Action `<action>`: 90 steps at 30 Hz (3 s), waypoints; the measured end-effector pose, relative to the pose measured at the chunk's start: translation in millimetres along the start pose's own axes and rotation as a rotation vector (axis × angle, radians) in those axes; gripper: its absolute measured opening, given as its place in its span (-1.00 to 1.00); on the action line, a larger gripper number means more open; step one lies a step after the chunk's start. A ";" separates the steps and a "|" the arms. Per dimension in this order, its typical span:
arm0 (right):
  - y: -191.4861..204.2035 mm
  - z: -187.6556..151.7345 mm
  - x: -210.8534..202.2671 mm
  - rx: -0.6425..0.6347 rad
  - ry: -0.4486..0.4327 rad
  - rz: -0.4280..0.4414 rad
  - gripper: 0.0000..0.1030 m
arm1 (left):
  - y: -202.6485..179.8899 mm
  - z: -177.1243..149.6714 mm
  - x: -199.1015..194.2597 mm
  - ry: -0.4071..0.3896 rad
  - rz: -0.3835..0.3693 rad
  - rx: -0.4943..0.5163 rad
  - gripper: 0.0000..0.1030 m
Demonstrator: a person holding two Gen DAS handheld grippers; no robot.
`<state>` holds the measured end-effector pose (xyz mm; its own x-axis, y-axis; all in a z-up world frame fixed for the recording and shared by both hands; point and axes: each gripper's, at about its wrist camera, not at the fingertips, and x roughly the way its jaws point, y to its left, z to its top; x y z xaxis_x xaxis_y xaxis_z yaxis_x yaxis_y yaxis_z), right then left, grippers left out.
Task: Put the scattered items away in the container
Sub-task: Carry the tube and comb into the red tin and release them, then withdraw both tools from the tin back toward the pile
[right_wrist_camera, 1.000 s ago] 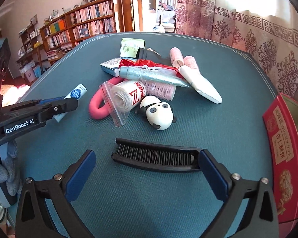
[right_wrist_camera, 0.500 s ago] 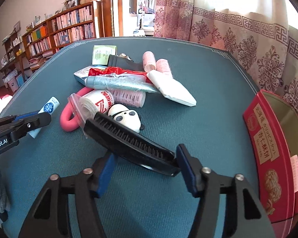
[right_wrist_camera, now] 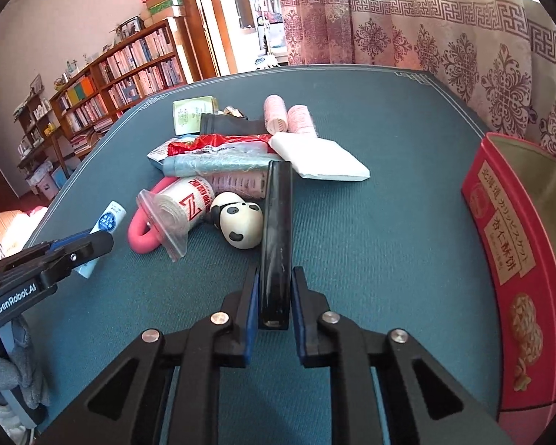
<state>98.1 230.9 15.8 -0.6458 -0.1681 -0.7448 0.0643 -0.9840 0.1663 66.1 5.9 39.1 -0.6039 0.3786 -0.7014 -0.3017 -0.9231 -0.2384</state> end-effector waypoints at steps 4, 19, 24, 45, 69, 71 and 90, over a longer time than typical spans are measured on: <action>-7.6 10.9 8.5 0.032 0.009 0.000 -0.41 | -2.0 -0.8 -0.7 0.002 -0.006 0.001 -0.61; -23.3 8.9 -25.8 0.118 -0.079 0.098 -0.67 | -29.5 3.5 -9.4 -0.002 -0.023 0.058 -0.61; -38.4 5.8 -57.6 0.152 -0.144 0.109 -0.67 | -54.0 6.1 -11.0 -0.001 -0.044 0.106 -0.61; -186.3 -40.2 -147.0 0.332 -0.267 -0.161 -0.67 | -246.1 18.5 14.0 0.027 -0.292 0.400 -0.61; -212.9 -50.9 -141.8 0.376 -0.250 -0.141 -0.59 | -304.3 25.3 60.2 0.101 -0.363 0.398 0.21; -212.3 -50.0 -142.1 0.376 -0.253 -0.148 -0.58 | -299.3 27.6 57.3 0.090 -0.358 0.390 0.21; -175.1 -37.5 -141.7 0.355 -0.272 -0.142 -0.29 | -235.2 20.5 40.6 0.081 -0.291 0.285 0.21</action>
<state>206.9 424.8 68.0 -0.8084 0.0349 -0.5877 -0.2727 -0.9069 0.3212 97.4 239.8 80.5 -0.4064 0.6038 -0.6858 -0.6502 -0.7184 -0.2473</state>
